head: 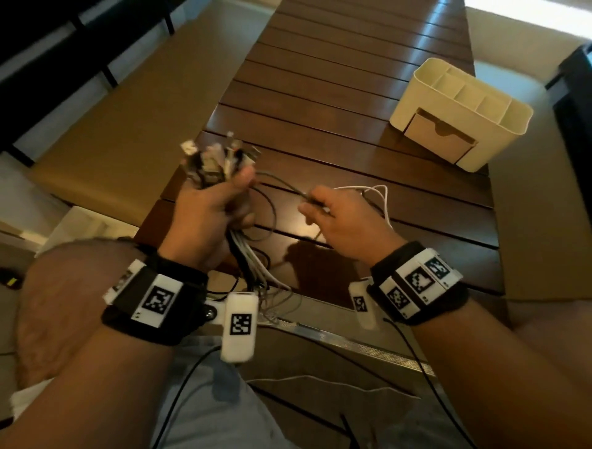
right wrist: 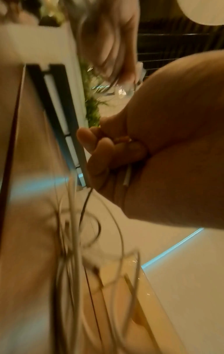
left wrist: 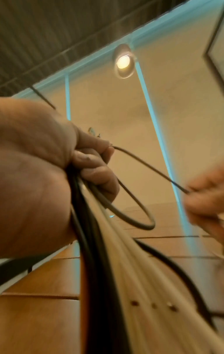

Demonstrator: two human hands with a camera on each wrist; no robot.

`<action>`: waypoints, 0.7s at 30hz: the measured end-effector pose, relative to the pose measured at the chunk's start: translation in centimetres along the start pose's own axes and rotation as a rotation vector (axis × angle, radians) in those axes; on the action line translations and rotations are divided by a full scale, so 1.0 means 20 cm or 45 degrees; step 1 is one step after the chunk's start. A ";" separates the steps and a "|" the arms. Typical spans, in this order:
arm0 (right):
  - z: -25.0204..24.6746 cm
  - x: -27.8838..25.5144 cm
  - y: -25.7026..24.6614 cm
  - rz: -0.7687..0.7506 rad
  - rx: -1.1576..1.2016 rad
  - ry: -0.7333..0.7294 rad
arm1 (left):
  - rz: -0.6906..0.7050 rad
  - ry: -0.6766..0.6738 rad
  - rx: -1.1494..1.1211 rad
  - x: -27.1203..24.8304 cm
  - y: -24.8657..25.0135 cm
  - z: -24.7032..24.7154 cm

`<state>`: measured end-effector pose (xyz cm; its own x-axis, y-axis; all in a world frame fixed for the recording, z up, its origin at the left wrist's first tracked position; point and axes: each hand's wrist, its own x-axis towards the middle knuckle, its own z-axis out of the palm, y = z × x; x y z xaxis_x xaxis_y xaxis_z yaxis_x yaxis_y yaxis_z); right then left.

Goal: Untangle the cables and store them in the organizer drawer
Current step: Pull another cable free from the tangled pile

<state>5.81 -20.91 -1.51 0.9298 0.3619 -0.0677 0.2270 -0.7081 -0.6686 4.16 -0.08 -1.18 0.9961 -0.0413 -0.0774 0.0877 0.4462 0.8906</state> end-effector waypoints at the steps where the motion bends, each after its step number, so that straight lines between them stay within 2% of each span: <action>1: -0.02 0.00 0.04 0.073 -0.019 -0.009 | -0.010 0.045 -0.056 0.01 0.02 -0.03; 4: -0.08 -0.01 0.09 0.186 0.094 0.028 | -0.094 0.270 0.045 0.04 0.02 -0.13; 8: -0.14 -0.01 0.04 0.092 0.187 0.170 | -0.133 0.370 0.701 0.04 -0.08 -0.15; 10: -0.16 -0.01 0.04 0.095 0.078 0.114 | -0.047 0.409 0.855 0.03 -0.09 -0.12; 14: -0.17 -0.01 0.07 0.179 -0.357 -0.155 | 0.168 0.507 0.741 0.00 -0.07 -0.09; 16: -0.15 -0.02 0.05 0.159 -0.381 -0.209 | 0.226 0.450 0.729 -0.01 -0.05 -0.06; 18: -0.13 -0.03 0.01 0.078 -0.348 -0.222 | 0.275 0.272 0.785 -0.03 -0.05 -0.01; 21: -0.10 -0.03 -0.07 -0.088 -0.242 -0.151 | 0.232 0.010 0.857 -0.05 -0.08 0.07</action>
<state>5.52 -21.42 0.96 0.8720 0.4745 -0.1205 0.3500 -0.7764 -0.5241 3.05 -1.96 -1.93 0.9951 -0.0106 0.0988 -0.0988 -0.2061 0.9735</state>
